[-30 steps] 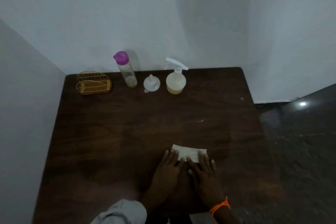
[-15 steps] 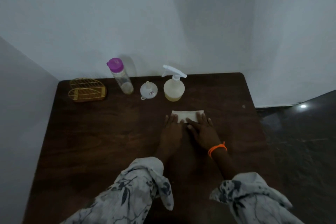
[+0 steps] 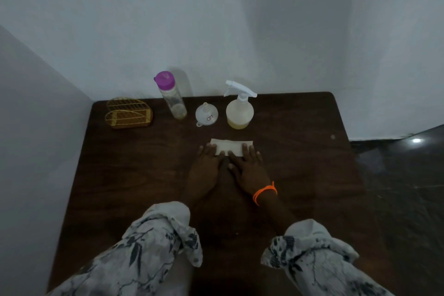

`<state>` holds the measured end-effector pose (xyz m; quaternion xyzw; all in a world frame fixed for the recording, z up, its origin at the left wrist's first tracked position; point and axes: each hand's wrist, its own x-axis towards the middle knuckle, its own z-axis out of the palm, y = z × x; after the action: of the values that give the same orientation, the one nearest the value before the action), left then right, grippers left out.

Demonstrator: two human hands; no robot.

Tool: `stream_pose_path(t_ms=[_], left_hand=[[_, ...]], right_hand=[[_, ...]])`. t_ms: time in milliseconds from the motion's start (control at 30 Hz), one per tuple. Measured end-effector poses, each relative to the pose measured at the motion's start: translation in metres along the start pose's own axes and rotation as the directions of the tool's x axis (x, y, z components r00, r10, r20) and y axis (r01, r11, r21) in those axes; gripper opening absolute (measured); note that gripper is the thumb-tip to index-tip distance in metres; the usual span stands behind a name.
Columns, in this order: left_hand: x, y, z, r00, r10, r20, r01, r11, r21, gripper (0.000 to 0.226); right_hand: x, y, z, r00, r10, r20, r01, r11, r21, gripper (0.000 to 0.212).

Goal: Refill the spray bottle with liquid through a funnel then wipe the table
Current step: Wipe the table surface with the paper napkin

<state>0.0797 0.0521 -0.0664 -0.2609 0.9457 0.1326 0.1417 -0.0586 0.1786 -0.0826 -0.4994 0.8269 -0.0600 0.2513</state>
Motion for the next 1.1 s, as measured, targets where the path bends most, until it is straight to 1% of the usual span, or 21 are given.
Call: stream_pose_path(t_ms=[67,133,200,300,367,400,433,467,500,533,567,600,633,700,733,800,900,967,1033,1100], left_hand=[[-0.024,0.0,0.002,1.0,0.008,0.021,-0.008,1.0,-0.014,0.059],[-0.049,0.003,0.011,1.0,0.005,-0.016,-0.006,0.999,-0.032,0.061],[-0.073,0.009,0.027,0.999,0.035,-0.026,-0.036,0.999,-0.04,0.067],[-0.105,0.028,0.041,0.998,0.044,0.042,-0.041,0.997,-0.06,0.065],[-0.126,0.044,0.051,0.997,0.067,0.039,-0.063,0.993,-0.104,0.065],[-0.134,0.051,0.054,0.994,0.103,0.024,-0.1,0.988,-0.117,0.062],[-0.141,0.061,0.058,0.988,0.138,0.065,-0.13,0.986,-0.106,0.059],[-0.145,0.07,0.059,0.976,0.167,0.139,-0.153,0.982,-0.108,0.059],[-0.147,0.082,0.058,0.955,0.218,0.202,-0.205,0.975,-0.082,0.062],[-0.146,0.092,0.058,0.947,0.264,0.184,-0.258,0.964,-0.056,0.065],[-0.144,0.097,0.061,0.947,0.28,0.157,-0.273,0.96,-0.062,0.067],[-0.138,0.101,0.06,0.946,0.289,0.147,-0.291,0.957,-0.013,0.07],[-0.132,0.108,0.062,0.927,0.29,0.238,-0.297,0.955,-0.006,0.075],[-0.12,0.122,0.062,0.916,0.292,0.276,-0.305,0.952,0.005,0.078],[-0.113,0.128,0.058,0.919,0.301,0.256,-0.317,0.948,0.021,0.077],[-0.094,0.137,0.051,0.925,0.305,0.226,-0.317,0.948,0.018,0.069],[-0.055,0.148,0.037,0.942,0.318,0.108,-0.322,0.946,0.023,0.057],[-0.025,0.152,0.029,0.949,0.31,0.055,-0.31,0.951,-0.007,0.054],[0.004,0.154,0.021,0.957,0.288,0.047,-0.286,0.957,-0.038,0.051],[0.032,0.152,0.012,0.965,0.262,0.033,-0.26,0.964,-0.059,0.049]], right_hand=[[-0.021,-0.005,0.012,1.0,-0.019,-0.005,0.019,1.0,-0.002,0.056],[-0.045,-0.008,0.026,0.999,-0.031,-0.029,0.031,1.0,0.0,0.055],[-0.072,-0.009,0.04,0.998,-0.043,-0.04,0.043,0.999,-0.009,0.054],[-0.114,-0.006,0.059,0.998,-0.038,-0.046,0.038,0.999,0.004,0.053],[-0.143,0.0,0.07,0.998,-0.018,-0.063,0.019,1.0,0.005,0.052],[-0.157,0.003,0.074,0.998,-0.006,-0.066,0.006,1.0,-0.002,0.053],[-0.17,0.007,0.077,0.998,0.008,-0.066,-0.009,1.0,-0.004,0.053],[-0.181,0.012,0.079,0.997,0.024,-0.067,-0.024,1.0,0.004,0.052],[-0.192,0.018,0.081,0.997,0.042,-0.07,-0.042,0.999,0.011,0.051],[-0.201,0.023,0.081,0.995,0.06,-0.076,-0.059,0.998,0.009,0.05],[-0.207,0.029,0.082,0.994,0.079,-0.071,-0.079,0.997,-0.002,0.05],[-0.212,0.035,0.081,0.993,0.097,-0.067,-0.098,0.995,-0.009,0.05],[-0.216,0.04,0.079,0.991,0.119,-0.067,-0.119,0.993,-0.008,0.05],[-0.219,0.052,0.071,0.985,0.163,-0.061,-0.163,0.987,0.007,0.049],[-0.217,0.058,0.066,0.982,0.184,-0.048,-0.183,0.983,0.017,0.049],[-0.209,0.071,0.056,0.974,0.222,-0.054,-0.22,0.975,0.041,0.053],[-0.186,0.091,0.039,0.958,0.267,-0.105,-0.26,0.963,0.075,0.056],[-0.165,0.103,0.025,0.953,0.289,-0.094,-0.282,0.956,0.083,0.057],[-0.14,0.115,0.008,0.948,0.308,-0.085,-0.299,0.949,0.1,0.058],[-0.112,0.123,-0.009,0.945,0.316,-0.086,-0.307,0.947,0.099,0.054]])
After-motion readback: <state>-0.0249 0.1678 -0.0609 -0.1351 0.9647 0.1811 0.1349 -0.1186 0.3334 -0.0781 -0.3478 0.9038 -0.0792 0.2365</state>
